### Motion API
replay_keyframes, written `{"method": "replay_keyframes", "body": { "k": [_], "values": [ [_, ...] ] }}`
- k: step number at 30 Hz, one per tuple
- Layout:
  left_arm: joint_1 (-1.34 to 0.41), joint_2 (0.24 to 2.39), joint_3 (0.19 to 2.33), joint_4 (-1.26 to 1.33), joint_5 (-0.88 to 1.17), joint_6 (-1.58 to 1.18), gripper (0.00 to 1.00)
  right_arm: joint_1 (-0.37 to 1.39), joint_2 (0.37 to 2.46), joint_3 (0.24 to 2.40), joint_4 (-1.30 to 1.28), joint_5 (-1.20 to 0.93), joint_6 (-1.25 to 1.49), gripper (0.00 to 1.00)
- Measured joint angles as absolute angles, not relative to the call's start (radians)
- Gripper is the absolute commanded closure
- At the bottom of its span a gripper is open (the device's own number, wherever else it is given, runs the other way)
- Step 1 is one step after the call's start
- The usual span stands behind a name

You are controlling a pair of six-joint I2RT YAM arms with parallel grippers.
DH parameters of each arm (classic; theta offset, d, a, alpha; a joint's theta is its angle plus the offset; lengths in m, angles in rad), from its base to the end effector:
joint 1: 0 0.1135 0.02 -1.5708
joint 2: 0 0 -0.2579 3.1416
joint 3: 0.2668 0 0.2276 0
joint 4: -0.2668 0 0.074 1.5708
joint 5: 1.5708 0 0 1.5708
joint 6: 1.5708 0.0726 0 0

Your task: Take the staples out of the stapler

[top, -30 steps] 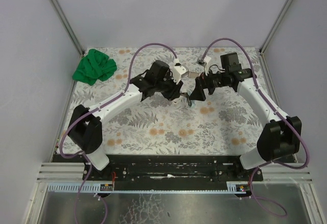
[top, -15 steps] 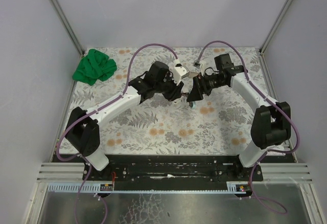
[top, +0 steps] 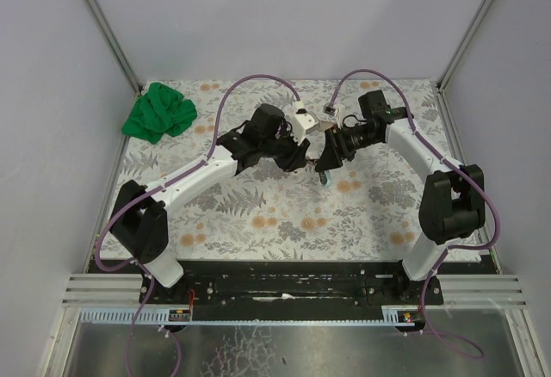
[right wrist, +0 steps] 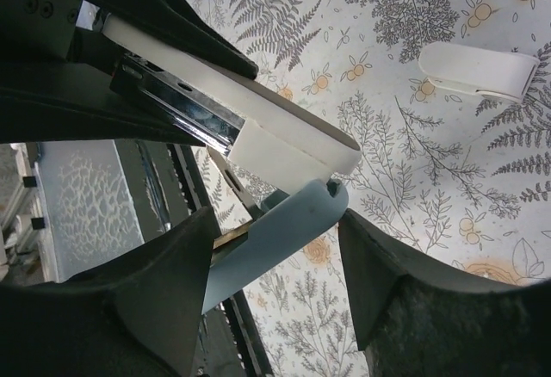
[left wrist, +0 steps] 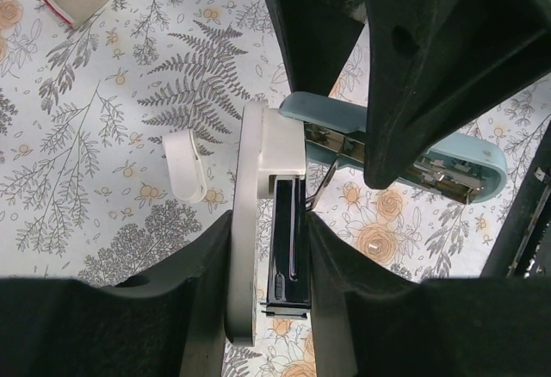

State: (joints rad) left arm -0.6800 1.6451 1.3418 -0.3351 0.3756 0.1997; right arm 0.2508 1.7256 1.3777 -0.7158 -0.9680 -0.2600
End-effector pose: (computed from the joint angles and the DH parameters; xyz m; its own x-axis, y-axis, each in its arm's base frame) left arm 0.2789 -0.2598 0.2780 -0.2927 0.4740 -0.8305 0.8898 0.4531 -0.0549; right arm 0.3170 0.1429 0.2492 -0.6826 -0.3253 -0.6544 -0.7282 0.3790 0.5710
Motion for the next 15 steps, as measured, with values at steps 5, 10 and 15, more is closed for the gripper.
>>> {"method": "replay_keyframes", "body": {
  "k": [5,10,15],
  "values": [
    [-0.677,1.645,1.342,-0.336,0.421,0.2,0.66,0.251,1.73,1.39,-0.777,-0.951,-0.375,0.41],
    [-0.659,1.645,1.342,-0.344,0.503,0.2,0.66,0.251,1.73,1.39,-0.829,-0.957,-0.505,0.41],
    [-0.636,1.645,1.342,-0.352,0.581,0.199,0.66,0.251,1.729,1.39,-0.873,-0.987,-0.633,0.42]
  ]
}}
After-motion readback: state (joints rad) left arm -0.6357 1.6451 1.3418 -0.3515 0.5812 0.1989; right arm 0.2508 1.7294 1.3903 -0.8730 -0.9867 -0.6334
